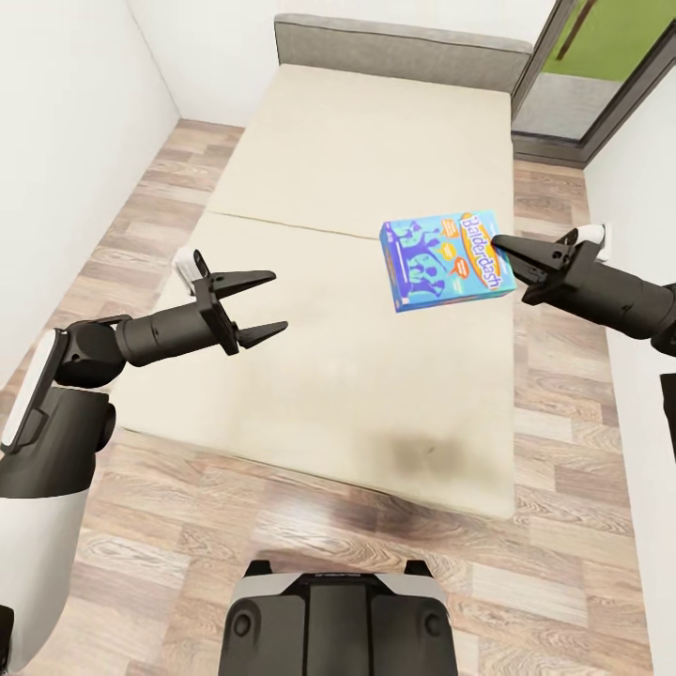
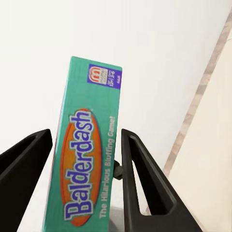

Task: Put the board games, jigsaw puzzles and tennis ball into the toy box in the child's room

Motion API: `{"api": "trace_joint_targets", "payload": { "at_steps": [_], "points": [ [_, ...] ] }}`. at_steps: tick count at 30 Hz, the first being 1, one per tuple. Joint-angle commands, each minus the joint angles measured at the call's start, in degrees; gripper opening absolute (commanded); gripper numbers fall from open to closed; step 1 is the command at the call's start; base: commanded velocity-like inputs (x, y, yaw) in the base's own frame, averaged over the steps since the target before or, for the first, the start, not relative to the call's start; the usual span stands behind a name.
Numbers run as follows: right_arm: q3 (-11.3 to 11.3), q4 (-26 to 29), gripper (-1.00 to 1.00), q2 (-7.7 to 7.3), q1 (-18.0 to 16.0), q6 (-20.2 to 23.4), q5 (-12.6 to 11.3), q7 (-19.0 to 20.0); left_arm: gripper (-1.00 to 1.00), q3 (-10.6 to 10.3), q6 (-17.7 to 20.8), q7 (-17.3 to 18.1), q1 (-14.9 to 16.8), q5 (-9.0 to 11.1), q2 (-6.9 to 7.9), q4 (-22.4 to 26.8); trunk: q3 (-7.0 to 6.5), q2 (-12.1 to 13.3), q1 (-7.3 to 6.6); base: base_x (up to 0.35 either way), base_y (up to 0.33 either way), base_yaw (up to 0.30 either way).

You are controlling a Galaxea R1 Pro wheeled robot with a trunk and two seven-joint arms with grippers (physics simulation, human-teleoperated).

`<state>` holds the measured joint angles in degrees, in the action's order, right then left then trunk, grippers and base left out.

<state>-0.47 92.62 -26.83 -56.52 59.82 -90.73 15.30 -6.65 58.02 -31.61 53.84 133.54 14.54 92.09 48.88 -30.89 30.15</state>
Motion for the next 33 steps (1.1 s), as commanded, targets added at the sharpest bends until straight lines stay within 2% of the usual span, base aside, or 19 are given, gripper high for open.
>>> {"api": "trace_joint_targets", "payload": {
  "at_steps": [1,20,33],
  "points": [
    [0.0,0.0,-1.0,-0.04,0.0,0.2,0.5,0.6,1.0,0.0,0.0,-0.6,0.0,0.6,0.03,0.0,-0.15,0.4,-0.2,0.0,0.0,0.0],
    [0.0,0.0,-1.0,-0.39,0.8,0.2,0.4,0.4,1.0,0.2,0.0,-0.6,-0.2,0.6,0.31,0.0,-4.98,8.0,-4.37,0.0,0.0,0.0],
    [0.3,0.0,-1.0,-0.42,0.9,0.2,0.5,0.3,1.0,0.4,0.0,-0.5,-0.5,0.7,1.4,0.0,-6.18,8.0,-4.37,0.0,0.0,0.0]
  ]
}}
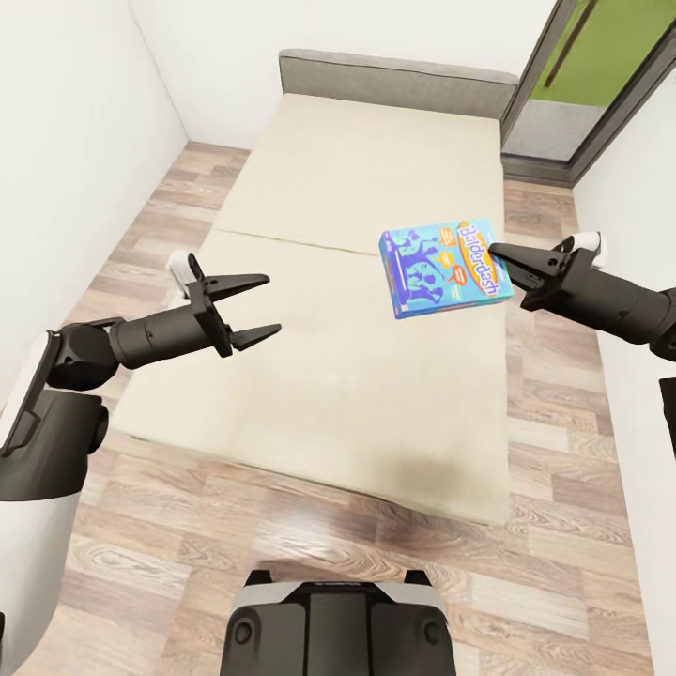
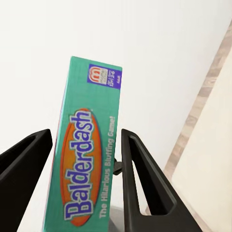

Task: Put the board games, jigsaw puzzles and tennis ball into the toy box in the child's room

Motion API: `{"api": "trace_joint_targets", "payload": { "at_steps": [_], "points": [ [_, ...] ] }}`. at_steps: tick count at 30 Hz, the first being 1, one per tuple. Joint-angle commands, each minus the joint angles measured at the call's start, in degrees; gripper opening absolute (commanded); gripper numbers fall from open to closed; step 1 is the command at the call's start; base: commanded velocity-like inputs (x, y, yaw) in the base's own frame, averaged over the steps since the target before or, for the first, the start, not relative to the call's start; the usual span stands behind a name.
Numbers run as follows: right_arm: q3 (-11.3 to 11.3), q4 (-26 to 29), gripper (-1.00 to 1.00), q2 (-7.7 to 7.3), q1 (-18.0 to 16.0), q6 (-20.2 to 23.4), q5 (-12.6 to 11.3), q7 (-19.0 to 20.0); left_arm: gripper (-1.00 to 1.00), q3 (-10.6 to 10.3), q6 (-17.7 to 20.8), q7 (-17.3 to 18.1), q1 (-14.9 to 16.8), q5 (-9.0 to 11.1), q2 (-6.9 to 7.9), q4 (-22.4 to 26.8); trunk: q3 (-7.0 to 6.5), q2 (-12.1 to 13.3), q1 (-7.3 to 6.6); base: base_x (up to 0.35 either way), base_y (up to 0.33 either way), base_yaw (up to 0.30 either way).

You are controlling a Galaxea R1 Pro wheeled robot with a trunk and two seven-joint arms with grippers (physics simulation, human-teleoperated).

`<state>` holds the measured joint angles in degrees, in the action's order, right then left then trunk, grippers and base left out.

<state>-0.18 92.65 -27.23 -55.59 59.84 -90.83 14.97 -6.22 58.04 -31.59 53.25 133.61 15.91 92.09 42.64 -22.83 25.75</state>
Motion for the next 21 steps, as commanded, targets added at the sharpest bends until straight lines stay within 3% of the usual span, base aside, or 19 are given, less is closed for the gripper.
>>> {"api": "trace_joint_targets", "payload": {
  "at_steps": [1,21],
  "points": [
    [0.0,0.0,-1.0,-0.01,0.0,0.2,0.6,0.6,1.0,0.0,0.0,-0.5,0.0,0.6,0.1,0.0,-0.03,-0.1,0.04,0.0,0.0,0.0],
    [0.2,0.0,-1.0,-0.01,0.0,0.2,0.6,0.5,1.0,0.0,0.0,-0.5,0.0,0.6,0.35,0.0,-1.89,-0.1,0.04,0.0,0.0,0.0]
  ]
}}
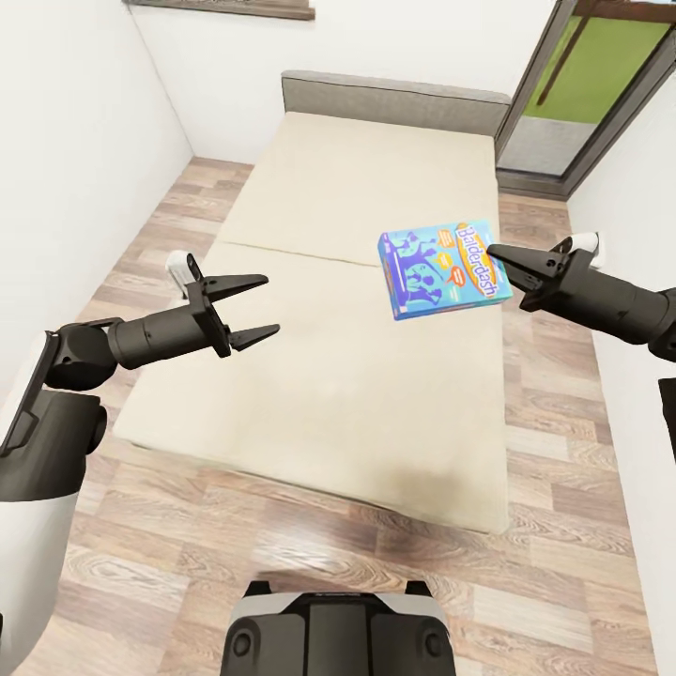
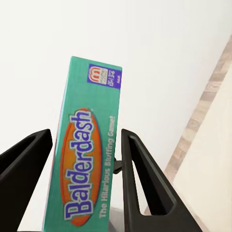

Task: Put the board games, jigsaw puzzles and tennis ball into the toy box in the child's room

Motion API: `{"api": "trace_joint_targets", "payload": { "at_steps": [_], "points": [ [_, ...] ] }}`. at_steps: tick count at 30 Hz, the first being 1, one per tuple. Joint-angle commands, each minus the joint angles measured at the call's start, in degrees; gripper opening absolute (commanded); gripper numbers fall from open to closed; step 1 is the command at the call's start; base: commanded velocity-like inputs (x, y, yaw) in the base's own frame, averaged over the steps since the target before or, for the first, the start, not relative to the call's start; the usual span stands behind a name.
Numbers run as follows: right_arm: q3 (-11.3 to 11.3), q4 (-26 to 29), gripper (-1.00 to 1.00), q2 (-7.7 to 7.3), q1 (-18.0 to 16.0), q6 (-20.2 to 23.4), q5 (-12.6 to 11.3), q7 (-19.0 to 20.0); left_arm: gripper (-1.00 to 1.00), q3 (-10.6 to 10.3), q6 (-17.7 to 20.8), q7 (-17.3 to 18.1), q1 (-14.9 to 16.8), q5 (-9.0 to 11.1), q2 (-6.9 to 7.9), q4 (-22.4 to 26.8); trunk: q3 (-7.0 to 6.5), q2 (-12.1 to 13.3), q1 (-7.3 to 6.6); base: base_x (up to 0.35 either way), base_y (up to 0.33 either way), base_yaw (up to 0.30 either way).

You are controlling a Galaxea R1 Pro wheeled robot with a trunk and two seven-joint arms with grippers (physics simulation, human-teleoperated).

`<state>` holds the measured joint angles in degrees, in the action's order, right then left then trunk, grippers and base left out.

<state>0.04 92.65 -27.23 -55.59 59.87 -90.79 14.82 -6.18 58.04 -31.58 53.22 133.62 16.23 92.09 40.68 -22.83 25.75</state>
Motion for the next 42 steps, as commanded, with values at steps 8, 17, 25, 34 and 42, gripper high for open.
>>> {"api": "trace_joint_targets", "payload": {
  "at_steps": [8,17,25,34,42],
  "points": [
    [0.1,0.0,-1.0,-0.02,0.0,0.1,0.5,0.6,1.0,-0.1,0.0,-0.6,0.0,0.6,0.0,0.0,-0.68,-0.1,0.04,0.0,0.0,0.0],
    [0.0,0.0,-1.0,-0.02,1.3,0.1,0.5,0.6,1.0,-0.6,-0.1,-0.9,0.4,0.5,-0.54,0.0,-1.52,-0.1,0.04,0.0,0.0,0.0],
    [-0.1,0.0,-1.0,-0.11,1.6,0.1,0.5,0.6,1.0,-1.9,-0.1,-3.7,0.8,0.5,-0.98,0.0,-2.27,-0.1,0.04,0.0,0.0,0.0],
    [-0.1,0.0,-1.0,-1.29,1.3,0.1,0.5,0.6,1.0,-2.1,-0.1,-4.6,0.8,0.5,-1.06,0.0,-3.11,-0.1,0.04,0.0,0.0,0.0],
    [0.0,0.0,-1.0,-1.56,1.5,0.1,0.5,0.6,1.0,-2.2,0.0,-4.7,0.8,0.5,-0.94,0.0,-3.86,-0.1,0.04,0.0,0.0,0.0]
  ]
}}
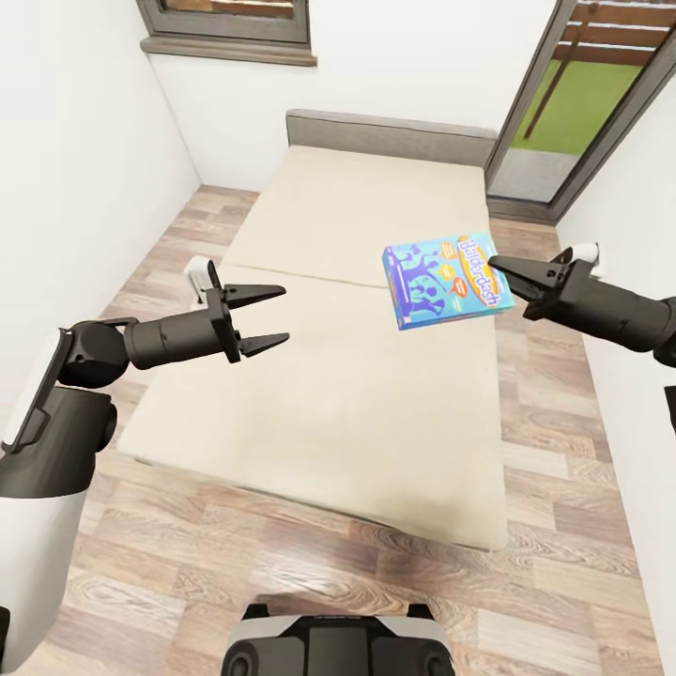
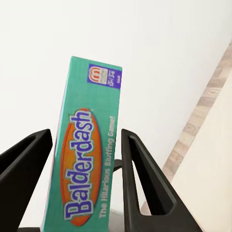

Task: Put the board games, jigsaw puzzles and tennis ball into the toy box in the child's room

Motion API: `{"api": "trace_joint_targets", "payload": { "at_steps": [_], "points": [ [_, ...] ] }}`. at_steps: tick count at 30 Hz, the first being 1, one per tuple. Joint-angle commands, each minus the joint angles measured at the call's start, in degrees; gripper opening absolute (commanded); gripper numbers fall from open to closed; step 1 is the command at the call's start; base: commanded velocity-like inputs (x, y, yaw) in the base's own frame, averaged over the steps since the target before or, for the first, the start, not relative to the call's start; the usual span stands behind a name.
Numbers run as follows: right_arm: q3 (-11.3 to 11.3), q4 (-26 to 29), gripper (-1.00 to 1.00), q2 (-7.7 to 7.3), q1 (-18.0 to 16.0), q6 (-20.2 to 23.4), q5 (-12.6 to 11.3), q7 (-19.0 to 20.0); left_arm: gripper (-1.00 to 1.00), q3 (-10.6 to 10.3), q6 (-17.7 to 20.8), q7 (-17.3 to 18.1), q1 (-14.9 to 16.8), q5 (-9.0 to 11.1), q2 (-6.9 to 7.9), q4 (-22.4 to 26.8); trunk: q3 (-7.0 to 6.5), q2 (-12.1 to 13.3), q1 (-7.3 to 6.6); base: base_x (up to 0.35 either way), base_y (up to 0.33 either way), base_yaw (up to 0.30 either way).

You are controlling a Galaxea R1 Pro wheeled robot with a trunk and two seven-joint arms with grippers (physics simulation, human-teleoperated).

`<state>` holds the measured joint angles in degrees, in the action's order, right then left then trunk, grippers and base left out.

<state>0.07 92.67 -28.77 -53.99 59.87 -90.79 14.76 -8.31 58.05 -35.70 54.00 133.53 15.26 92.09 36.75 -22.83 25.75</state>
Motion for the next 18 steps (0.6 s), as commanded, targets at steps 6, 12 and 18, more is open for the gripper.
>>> {"api": "trace_joint_targets", "payload": {
  "at_steps": [6,12,18],
  "points": [
    [0.1,0.0,-1.0,-0.08,0.1,0.1,0.5,0.6,1.0,0.0,-0.1,-0.6,0.1,0.6,0.14,0.0,-0.49,-0.1,0.04,0.0,0.0,0.0],
    [0.1,0.0,-1.0,-0.07,0.2,0.1,0.5,0.6,1.0,0.0,0.0,-0.7,0.0,0.6,0.27,0.0,-1.05,-0.1,0.04,0.0,0.0,0.0],
    [0.1,0.0,-1.0,-0.01,0.3,0.1,0.5,0.6,1.0,0.0,0.0,-0.7,0.0,0.6,0.35,0.0,-1.62,-0.1,0.04,0.0,0.0,0.0]
  ]
}}
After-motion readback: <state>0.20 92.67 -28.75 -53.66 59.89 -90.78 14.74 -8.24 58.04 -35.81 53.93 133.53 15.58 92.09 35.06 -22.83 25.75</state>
